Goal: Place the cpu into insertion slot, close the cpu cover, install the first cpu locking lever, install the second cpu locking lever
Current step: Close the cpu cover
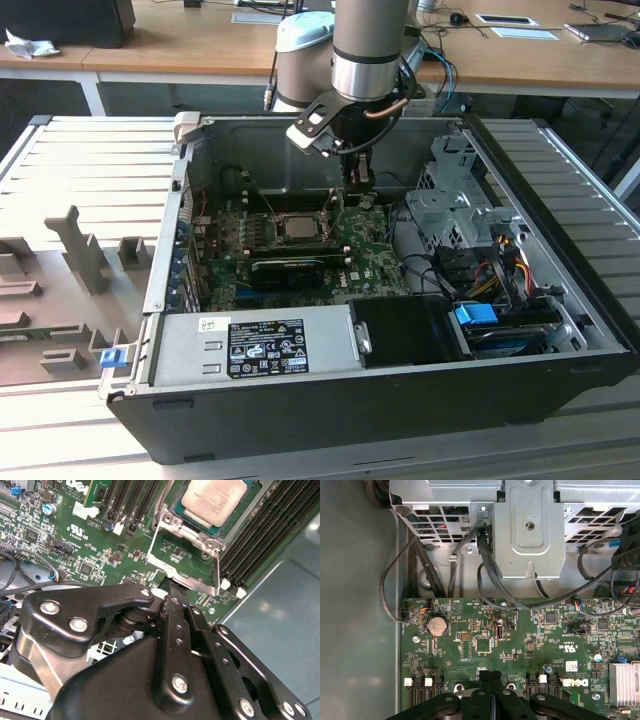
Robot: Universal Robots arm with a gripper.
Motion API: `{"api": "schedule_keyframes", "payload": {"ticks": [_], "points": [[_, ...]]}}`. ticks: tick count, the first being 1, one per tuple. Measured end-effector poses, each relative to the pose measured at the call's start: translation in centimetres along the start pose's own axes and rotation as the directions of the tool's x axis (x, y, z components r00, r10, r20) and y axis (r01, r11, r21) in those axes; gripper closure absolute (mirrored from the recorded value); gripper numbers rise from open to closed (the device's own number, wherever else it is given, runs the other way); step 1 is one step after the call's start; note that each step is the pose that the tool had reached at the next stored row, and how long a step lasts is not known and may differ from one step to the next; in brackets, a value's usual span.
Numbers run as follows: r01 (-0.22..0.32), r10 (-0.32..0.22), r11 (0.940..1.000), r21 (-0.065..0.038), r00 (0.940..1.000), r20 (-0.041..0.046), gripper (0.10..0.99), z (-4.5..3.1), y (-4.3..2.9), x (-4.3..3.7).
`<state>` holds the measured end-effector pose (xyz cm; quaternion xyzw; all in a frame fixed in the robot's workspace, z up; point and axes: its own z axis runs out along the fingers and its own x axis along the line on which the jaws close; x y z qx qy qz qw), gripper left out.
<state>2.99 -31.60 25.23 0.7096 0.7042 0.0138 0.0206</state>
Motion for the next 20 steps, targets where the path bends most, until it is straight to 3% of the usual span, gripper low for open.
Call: {"api": "schedule_keyframes", "payload": {"ticks": [20], "points": [[0.0, 0.0, 1.0, 0.0, 1.0, 0.0, 0.98, -0.05, -1.06, -0.01]]}}
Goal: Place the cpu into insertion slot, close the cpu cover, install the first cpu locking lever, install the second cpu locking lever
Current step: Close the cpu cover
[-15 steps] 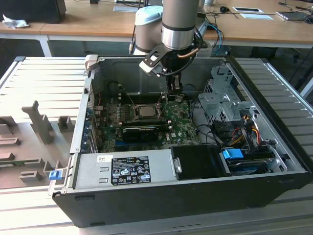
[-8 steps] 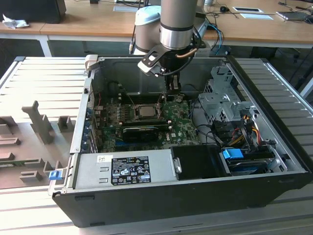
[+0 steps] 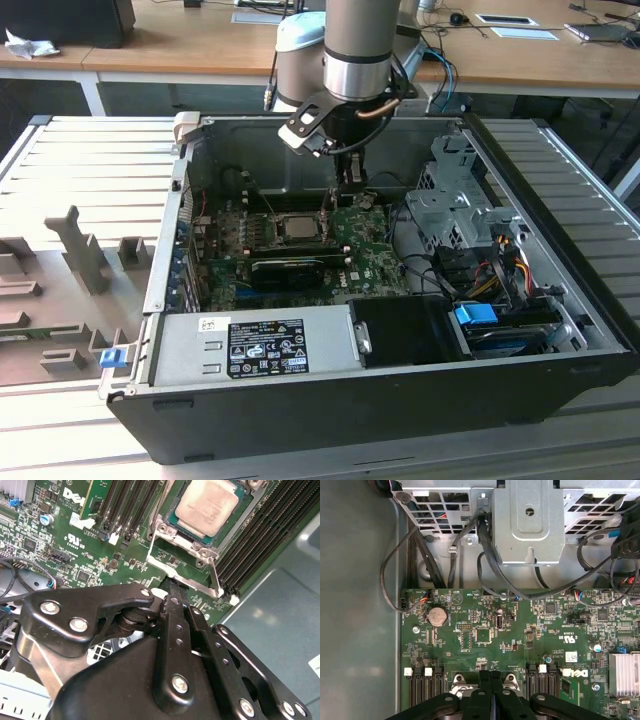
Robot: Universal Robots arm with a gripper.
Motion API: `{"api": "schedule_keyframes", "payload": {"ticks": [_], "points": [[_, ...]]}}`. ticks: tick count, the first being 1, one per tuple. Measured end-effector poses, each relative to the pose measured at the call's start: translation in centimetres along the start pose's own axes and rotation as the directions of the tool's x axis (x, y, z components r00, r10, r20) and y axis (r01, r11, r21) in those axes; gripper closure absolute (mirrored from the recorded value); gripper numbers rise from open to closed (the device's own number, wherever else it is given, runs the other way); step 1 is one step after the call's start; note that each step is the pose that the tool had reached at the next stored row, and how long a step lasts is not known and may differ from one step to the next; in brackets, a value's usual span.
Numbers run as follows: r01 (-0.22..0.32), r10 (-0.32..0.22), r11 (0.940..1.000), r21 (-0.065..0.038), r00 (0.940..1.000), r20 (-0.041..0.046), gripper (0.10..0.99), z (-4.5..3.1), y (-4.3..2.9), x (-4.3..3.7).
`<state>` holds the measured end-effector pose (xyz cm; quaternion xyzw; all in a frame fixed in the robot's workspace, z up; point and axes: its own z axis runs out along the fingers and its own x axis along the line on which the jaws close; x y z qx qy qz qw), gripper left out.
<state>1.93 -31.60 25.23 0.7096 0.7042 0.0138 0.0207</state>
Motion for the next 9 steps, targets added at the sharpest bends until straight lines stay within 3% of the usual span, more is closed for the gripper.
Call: {"api": "schedule_keyframes", "payload": {"ticks": [9], "points": [[0.0, 0.0, 1.0, 0.0, 1.0, -0.0001, 0.98, -0.03, -0.73, -0.01]]}}
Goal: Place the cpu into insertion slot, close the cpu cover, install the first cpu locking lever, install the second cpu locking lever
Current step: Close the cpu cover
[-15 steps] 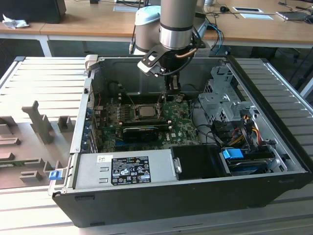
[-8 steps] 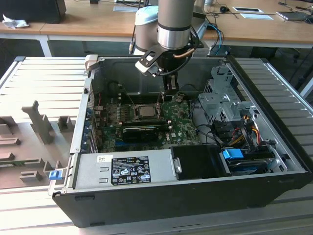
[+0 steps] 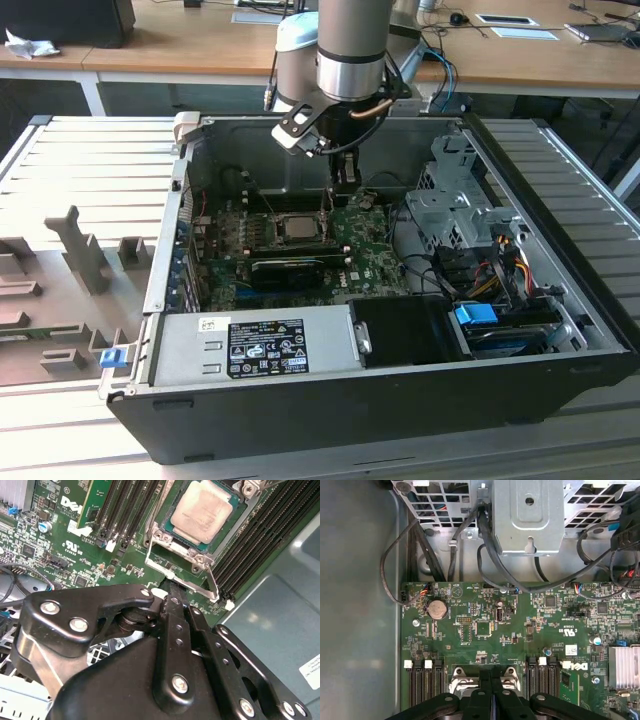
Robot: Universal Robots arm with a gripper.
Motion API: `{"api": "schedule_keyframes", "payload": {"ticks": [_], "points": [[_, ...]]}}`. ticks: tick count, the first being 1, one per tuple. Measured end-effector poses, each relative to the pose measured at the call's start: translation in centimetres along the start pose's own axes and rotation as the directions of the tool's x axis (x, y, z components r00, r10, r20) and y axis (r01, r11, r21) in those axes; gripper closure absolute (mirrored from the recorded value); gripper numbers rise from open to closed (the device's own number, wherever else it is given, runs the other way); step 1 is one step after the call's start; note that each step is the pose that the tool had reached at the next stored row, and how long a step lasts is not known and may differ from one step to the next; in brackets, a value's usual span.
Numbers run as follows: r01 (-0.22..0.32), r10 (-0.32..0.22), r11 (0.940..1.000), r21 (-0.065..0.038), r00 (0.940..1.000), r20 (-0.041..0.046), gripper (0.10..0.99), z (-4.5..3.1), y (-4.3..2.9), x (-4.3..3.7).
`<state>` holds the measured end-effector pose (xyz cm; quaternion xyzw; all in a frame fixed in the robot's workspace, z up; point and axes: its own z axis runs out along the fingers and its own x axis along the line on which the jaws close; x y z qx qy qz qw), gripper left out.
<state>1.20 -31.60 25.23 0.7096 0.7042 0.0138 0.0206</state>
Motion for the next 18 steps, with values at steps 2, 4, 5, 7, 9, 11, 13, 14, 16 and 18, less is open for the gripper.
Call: {"api": "schedule_keyframes", "payload": {"ticks": [2, 4, 5, 7, 9, 11, 13, 14, 16, 18], "points": [[0.0, 0.0, 1.0, 0.0, 1.0, 0.0, 0.98, -0.01, -0.21, 0.0], [0.0, 0.0, 1.0, 0.0, 1.0, 0.0, 0.98, -0.02, -0.48, 0.0], [0.0, 0.0, 1.0, 0.0, 1.0, -0.0001, 0.98, -0.02, -0.61, 0.0], [0.0, 0.0, 1.0, 0.0, 1.0, -0.0005, 0.98, 0.01, -1.11, 0.0], [0.0, 0.0, 1.0, 0.0, 1.0, -0.0002, 0.98, 0.56, -1.88, -0.01], [0.0, 0.0, 1.0, 0.0, 1.0, -0.0002, 0.98, 0.91, -2.19, -0.01], [0.0, 0.0, 1.0, 0.001, 1.0, -0.0004, 0.98, 1.22, -2.46, 0.0], [0.0, 0.0, 1.0, 0.004, 1.0, -0.0003, 0.98, 1.3, -2.6, -0.01], [0.0, 0.0, 1.0, 0.005, 1.0, -0.0001, 0.98, 1.36, -2.72, -0.01], [0.0, 0.0, 1.0, 0.005, 1.0, 0.0001, 0.98, 1.37, -2.84, -0.01]]}}
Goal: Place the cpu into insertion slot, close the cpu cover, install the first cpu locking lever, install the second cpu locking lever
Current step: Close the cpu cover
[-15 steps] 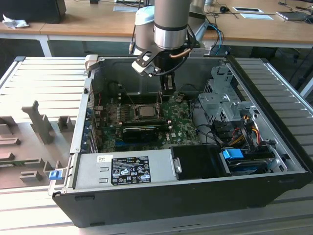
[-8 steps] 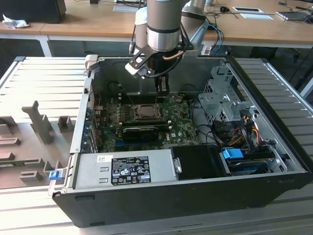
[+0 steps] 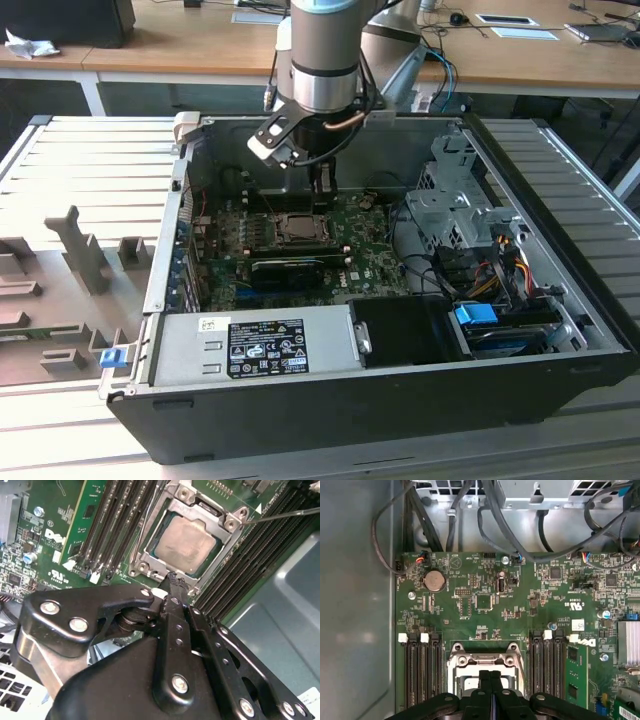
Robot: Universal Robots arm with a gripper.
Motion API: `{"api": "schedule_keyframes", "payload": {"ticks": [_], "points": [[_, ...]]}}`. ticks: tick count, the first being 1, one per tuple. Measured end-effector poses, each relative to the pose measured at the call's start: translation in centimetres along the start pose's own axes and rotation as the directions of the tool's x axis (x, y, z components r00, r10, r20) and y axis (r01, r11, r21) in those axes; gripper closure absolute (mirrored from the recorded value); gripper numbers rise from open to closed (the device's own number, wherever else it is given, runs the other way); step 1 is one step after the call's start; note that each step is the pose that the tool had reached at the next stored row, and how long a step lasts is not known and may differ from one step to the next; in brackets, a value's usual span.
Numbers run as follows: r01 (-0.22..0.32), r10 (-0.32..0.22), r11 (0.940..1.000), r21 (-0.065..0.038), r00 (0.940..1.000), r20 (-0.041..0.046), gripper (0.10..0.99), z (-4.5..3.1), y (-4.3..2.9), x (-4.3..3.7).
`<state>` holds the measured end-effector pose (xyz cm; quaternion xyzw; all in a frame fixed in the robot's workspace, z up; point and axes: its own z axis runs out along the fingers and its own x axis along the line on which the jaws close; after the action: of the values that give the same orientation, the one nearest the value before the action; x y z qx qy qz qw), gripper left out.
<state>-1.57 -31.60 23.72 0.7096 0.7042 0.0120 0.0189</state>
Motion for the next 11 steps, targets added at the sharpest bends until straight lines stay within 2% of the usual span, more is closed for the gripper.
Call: {"api": "schedule_keyframes", "payload": {"ticks": [11], "points": [[0.0, 0.0, 1.0, 0.0, 1.0, -0.0003, 0.98, 0.07, -0.82, 0.0]]}}
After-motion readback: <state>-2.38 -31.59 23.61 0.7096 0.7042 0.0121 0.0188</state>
